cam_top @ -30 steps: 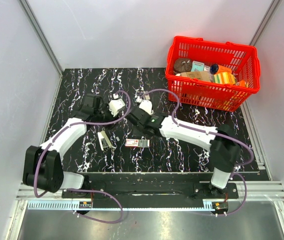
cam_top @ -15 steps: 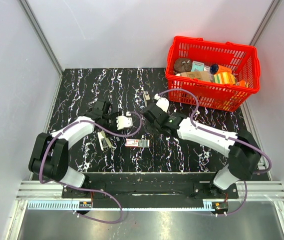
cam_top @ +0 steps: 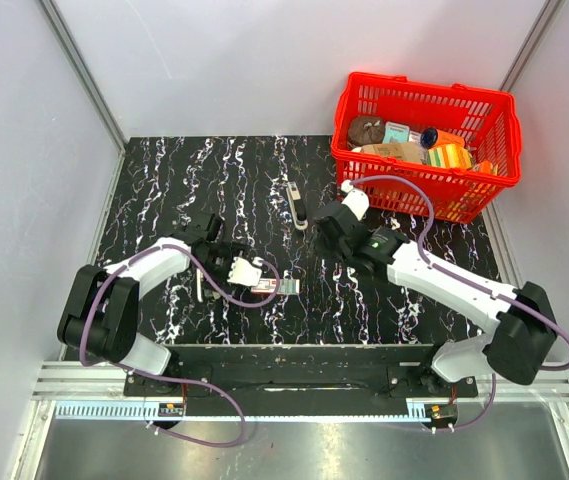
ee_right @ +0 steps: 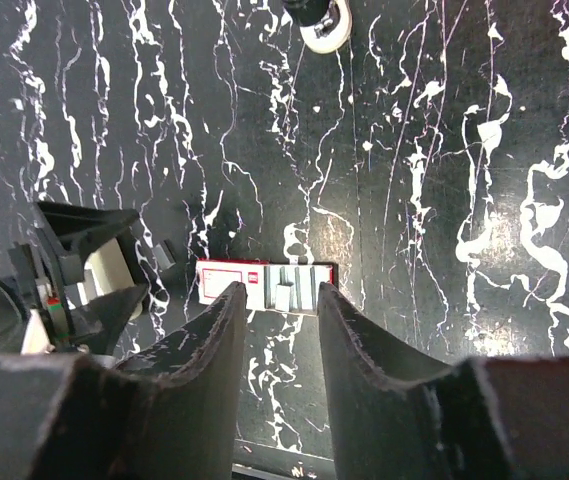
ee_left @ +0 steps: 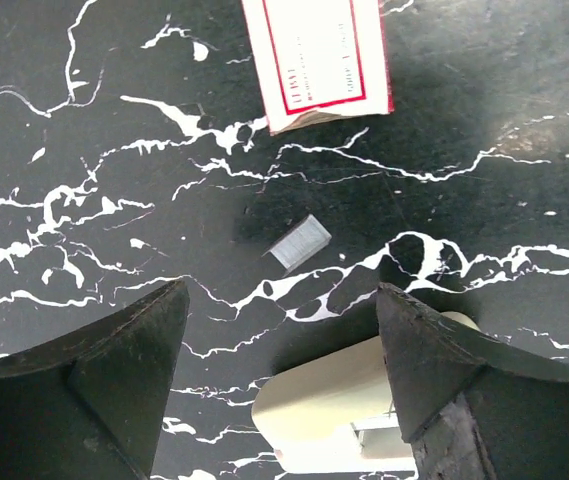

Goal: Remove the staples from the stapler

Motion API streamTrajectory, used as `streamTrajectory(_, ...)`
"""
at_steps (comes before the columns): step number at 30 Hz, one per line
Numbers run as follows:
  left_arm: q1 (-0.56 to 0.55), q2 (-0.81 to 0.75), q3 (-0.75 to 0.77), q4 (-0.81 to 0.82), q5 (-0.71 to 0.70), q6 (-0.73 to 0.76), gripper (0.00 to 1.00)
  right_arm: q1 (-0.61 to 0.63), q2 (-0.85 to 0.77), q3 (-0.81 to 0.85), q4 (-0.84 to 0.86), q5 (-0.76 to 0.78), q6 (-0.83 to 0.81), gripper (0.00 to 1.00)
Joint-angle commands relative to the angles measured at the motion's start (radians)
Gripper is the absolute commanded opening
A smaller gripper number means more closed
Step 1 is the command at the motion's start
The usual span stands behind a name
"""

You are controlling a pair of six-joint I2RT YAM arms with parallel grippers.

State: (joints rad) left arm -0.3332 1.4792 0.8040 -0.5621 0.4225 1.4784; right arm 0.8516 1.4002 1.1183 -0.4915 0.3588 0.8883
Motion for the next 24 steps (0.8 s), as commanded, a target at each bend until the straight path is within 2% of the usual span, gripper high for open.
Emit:
streamTrajectory(1, -0.004, 0.01, 0.021, -0.038, 0.071, 0.128, 0.98, -0.014, -0.05, -0.009, 0.033, 0.045, 0.026, 0.41)
streamTrajectory(10, -0.061, 0.055, 0.031, 0.019, 0.064, 0.109, 0.99, -0.019, -0.04, -0.008, 0.039, 0.039, 0.031, 0.41)
streamTrajectory(15, -0.067, 0.104, 0.047, 0.062, 0.05, 0.073, 0.94, -0.019, -0.035, -0.015, 0.048, 0.029, 0.029, 0.41)
streamTrajectory(24, -0.067, 0.127, 0.047, 0.129, 0.036, 0.037, 0.9, -0.022, -0.023, -0.014, 0.051, 0.025, 0.026, 0.4)
